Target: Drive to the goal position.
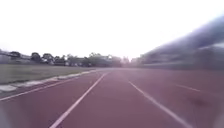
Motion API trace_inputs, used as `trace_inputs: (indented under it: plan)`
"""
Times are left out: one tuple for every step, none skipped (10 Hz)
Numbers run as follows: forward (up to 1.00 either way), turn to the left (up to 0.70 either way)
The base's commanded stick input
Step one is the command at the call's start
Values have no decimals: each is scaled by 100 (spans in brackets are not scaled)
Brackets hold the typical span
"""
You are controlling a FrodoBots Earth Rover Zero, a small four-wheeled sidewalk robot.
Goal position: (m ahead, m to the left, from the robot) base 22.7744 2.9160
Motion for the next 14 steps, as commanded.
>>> trace_inputs:
  plan:
    - [70,2]
    - [70,1]
    - [70,0]
    - [70,0]
    - [70,0]
    - [70,2]
    - [70,2]
    - [70,2]
    - [70,2]
    - [70,2]
    - [70,2]
    - [70,1]
    - [70,0]
    - [70,0]
